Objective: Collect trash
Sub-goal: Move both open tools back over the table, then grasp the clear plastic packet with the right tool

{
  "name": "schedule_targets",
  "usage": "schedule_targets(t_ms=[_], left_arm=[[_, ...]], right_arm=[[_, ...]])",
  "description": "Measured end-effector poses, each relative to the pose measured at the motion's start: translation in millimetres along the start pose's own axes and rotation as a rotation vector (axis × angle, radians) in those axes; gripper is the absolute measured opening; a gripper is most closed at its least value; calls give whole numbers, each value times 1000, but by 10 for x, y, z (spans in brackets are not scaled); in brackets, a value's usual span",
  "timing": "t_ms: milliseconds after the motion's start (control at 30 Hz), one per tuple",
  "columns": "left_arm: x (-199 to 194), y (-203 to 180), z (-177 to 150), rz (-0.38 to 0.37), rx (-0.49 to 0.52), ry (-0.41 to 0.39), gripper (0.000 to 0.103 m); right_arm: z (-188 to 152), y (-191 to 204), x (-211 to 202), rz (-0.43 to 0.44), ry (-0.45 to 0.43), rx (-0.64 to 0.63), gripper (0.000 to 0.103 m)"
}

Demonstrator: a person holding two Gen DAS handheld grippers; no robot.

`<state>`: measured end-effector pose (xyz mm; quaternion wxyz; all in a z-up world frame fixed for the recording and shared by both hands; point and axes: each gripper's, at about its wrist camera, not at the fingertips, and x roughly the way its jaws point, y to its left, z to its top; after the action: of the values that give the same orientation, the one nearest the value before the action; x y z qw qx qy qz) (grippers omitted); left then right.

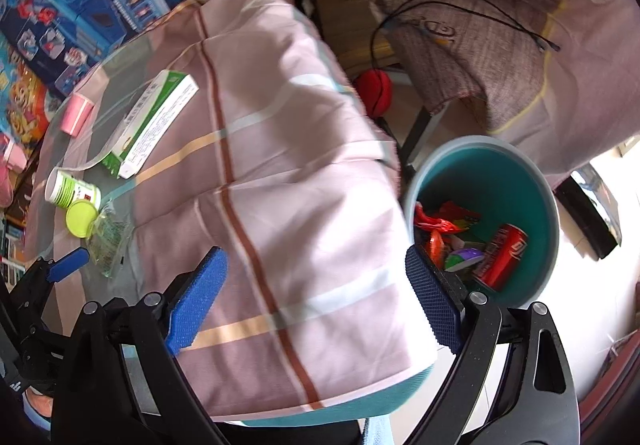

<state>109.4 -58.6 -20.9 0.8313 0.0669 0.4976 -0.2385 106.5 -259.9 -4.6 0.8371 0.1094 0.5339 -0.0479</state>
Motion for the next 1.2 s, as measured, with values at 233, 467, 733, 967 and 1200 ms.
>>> schedule_targets(t_ms=[233,467,733,967,1200], left_arm=[[-234,662,-267,75,-81,-28,98],[-381,1427,-517,128,-202,-35,98],[-328,2034,-672,121,-304,-13,98],[-262,2198,-660,109,-326,-4,98],[-195,2287,-617,100,-339,7,98]], right_arm=[[-9,661,108,12,27,-124,87],[-60,1363,328,42,80,-264,87],[-126,2093,650,58,167,-472,86],[-71,2426,849,30,206,-577,86],[-83,2596,1019,18,223,-658,86]])
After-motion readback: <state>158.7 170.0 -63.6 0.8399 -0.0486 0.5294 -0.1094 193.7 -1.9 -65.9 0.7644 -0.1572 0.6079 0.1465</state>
